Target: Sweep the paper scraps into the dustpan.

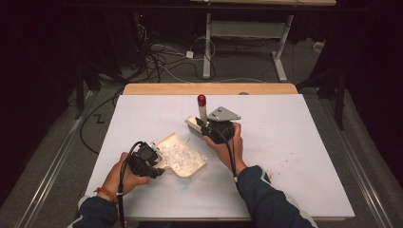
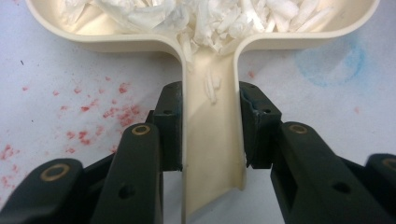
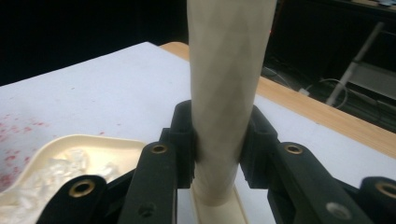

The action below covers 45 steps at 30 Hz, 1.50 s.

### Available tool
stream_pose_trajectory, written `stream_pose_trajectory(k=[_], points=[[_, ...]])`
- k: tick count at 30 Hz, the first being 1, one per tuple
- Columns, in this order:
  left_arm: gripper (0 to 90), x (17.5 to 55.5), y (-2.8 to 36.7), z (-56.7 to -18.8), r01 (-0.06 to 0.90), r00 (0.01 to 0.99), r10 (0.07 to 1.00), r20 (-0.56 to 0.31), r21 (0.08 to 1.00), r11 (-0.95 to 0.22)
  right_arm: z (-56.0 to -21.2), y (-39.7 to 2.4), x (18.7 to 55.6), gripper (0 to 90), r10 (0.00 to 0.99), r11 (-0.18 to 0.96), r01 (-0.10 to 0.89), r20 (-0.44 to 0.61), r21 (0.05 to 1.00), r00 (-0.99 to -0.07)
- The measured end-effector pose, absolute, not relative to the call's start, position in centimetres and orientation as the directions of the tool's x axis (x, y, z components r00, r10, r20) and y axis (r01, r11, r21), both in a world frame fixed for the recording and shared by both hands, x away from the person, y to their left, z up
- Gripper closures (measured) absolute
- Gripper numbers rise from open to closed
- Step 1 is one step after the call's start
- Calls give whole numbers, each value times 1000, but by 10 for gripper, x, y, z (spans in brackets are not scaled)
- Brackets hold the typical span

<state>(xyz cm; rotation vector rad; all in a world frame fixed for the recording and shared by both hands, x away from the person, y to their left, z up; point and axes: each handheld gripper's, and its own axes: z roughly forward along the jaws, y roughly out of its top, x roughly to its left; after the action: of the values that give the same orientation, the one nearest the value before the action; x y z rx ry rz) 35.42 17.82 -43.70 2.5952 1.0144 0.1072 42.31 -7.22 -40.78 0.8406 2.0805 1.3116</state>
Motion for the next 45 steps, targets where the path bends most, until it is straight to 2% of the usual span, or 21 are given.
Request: stream_pose_trajectory(k=[4,7,12,16,25,32,35,41,45], points=[[626,355,178,-437,638,744,667,-51,350,-686,-408,-62,411,711,686,350,208,-99,913,-720],[626,355,177,-437,635,746,664,-44,344,-691,-405,-61,401,711,634,325,228,-32,918,-772],[626,354,177,-438,637,744,667,-44,347,-688,-399,-60,386,711,581,326,218,-13,920,-814],[626,354,176,-439,636,746,664,-41,340,-693,-389,-66,380,711,594,316,189,-38,930,-804],[626,354,175,-441,637,746,665,-40,336,-694,-380,-87,386,711,639,274,210,-14,938,-769],[626,354,175,-442,639,744,667,-40,335,-692,-381,-107,385,711,660,299,243,-16,923,-751],[626,353,175,-442,641,742,669,-42,336,-690,-382,-118,380,711,662,347,240,-56,907,-747],[626,353,175,-444,644,741,670,-44,329,-690,-381,-141,364,711,642,376,260,-48,889,-765],[625,354,174,-444,644,741,671,-35,324,-693,-386,-140,352,711,600,398,283,-15,873,-800]])
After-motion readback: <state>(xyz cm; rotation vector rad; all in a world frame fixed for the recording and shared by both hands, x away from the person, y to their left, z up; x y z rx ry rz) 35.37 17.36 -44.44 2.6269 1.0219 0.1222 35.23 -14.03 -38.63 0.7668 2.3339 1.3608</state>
